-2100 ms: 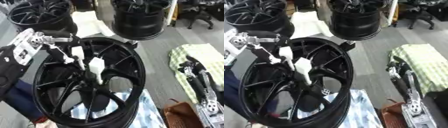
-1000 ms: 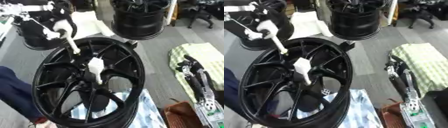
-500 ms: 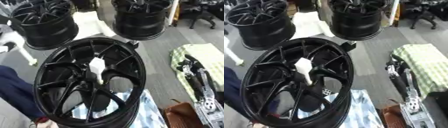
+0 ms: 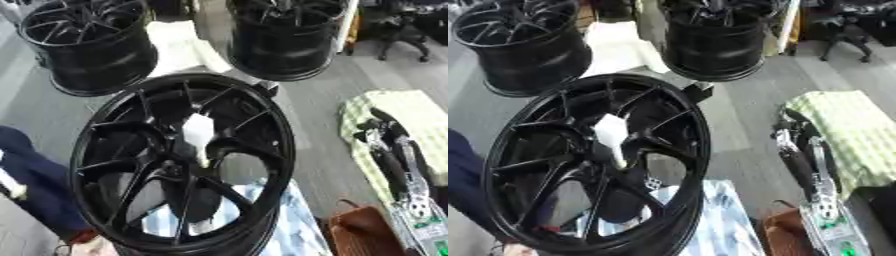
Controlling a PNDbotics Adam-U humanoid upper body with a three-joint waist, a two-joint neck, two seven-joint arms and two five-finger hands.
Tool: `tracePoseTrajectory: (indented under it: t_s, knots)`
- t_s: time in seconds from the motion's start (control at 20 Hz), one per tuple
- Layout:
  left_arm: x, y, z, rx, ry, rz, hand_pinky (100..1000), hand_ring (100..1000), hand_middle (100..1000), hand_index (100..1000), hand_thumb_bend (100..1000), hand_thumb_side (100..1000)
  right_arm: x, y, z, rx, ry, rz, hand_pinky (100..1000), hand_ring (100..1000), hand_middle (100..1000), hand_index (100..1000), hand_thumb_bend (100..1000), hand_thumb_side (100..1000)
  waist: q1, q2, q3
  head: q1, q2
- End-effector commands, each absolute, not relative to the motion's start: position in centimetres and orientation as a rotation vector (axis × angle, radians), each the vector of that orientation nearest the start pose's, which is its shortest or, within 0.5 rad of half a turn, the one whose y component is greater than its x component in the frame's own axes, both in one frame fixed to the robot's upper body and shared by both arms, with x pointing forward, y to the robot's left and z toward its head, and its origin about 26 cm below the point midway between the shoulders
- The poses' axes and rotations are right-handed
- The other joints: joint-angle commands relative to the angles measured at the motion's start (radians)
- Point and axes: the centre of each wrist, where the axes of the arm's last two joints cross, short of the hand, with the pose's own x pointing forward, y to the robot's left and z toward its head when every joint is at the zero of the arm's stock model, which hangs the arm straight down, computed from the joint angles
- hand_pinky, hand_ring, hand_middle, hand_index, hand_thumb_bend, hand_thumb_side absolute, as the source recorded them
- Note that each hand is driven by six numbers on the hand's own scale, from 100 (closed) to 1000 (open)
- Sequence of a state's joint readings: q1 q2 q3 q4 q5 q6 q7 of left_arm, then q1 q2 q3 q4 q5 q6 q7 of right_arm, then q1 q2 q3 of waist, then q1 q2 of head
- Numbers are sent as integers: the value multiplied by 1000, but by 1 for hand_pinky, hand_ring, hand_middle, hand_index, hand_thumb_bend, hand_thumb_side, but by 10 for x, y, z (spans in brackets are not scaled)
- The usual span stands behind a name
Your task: Pull the pin out of the wheel hub.
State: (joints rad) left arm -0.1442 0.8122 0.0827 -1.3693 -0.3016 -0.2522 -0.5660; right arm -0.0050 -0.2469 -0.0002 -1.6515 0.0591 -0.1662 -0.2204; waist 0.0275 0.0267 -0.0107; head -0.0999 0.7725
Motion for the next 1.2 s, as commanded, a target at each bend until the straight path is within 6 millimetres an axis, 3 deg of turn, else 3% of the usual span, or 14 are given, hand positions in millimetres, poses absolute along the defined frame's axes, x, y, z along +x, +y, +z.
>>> tracePoseTrajectory:
  t_s: [0.05, 0.1, 0.3, 0.55, 0.75, 1.2]
  knots:
    - [288, 477, 101, 557, -1314, -985, 625, 1000, 708, 895, 100, 720, 280, -299, 32, -382, -1865, 72, 733, 641, 625, 883, 100, 672, -4, -2, 4, -1, -3]
    - [282, 473, 90, 544, -1337, -889, 614, 1000, 688, 885, 100, 765, 280, -298, 32, -380, -1866, 68, 733, 641, 625, 883, 100, 672, -8, -2, 6, -1, -3]
    - [265, 451, 62, 477, -1427, -541, 583, 1000, 633, 858, 100, 806, 280, -297, 31, -380, -1863, 54, 733, 641, 625, 883, 100, 673, -17, 3, 11, 3, -3]
    - [263, 411, 53, 344, -1532, -223, 560, 1000, 591, 833, 100, 857, 279, -297, 30, -377, -1860, 46, 733, 641, 625, 883, 100, 674, -25, 3, 19, 0, -3]
    - [269, 387, 59, 251, -1595, -137, 563, 1000, 586, 829, 100, 864, 279, -295, 30, -368, -1861, 48, 733, 641, 625, 883, 100, 675, -29, 2, 15, 7, -3]
    - [272, 373, 68, 189, -1690, -40, 561, 1000, 576, 821, 100, 842, 280, -293, 30, -360, -1863, 51, 733, 641, 625, 883, 100, 676, -30, 1, 8, 10, -3]
